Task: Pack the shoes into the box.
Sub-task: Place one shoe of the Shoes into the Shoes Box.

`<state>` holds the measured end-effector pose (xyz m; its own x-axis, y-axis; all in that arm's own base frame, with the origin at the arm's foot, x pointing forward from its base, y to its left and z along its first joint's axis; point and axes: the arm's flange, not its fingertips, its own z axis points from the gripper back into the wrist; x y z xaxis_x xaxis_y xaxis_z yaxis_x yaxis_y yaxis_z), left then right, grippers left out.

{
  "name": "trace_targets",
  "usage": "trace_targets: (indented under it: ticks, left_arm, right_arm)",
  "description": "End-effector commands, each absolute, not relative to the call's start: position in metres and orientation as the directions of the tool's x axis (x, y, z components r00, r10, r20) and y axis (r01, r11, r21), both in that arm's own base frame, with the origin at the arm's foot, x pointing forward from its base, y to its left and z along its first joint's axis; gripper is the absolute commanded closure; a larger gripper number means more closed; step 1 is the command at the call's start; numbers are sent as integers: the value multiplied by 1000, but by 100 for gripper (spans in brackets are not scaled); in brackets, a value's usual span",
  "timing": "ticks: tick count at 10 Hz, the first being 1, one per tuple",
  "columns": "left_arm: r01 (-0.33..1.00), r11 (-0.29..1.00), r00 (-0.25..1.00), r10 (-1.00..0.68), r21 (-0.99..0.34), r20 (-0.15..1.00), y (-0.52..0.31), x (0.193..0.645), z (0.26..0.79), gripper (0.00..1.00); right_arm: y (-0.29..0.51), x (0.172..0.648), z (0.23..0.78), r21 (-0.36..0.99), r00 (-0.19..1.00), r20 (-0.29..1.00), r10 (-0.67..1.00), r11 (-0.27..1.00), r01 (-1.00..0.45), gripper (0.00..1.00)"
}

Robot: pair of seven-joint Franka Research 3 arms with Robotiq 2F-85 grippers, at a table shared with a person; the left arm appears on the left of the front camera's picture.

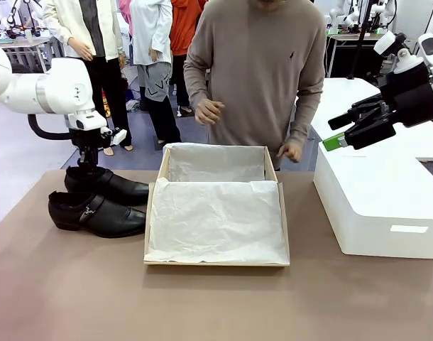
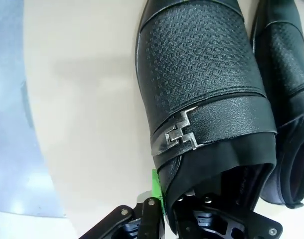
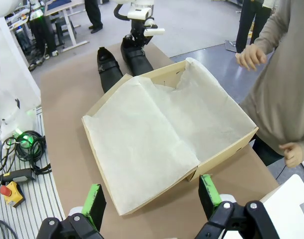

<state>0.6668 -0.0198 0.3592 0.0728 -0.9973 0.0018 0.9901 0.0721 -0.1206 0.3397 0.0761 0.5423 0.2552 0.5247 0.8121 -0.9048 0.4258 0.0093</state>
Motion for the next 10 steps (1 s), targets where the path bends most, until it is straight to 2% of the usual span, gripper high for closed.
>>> trace_targets:
  ticks: [1,6,10]
  left_arm:
    - [992,96,95,-995,-88,-16,-11,659,386,100]
    - [989,148,148,-985,16,-83,2,653,466,100]
    - [989,151,151,-988,11,-31,-31,628,514,100]
  right_arm:
    - [77,344,541,-10,219,829,515,406,-914,0]
    - [77,344,541,-10,219,829,515,406,-914,0]
    - [77,344,541,-10,219,829,515,406,-914,0]
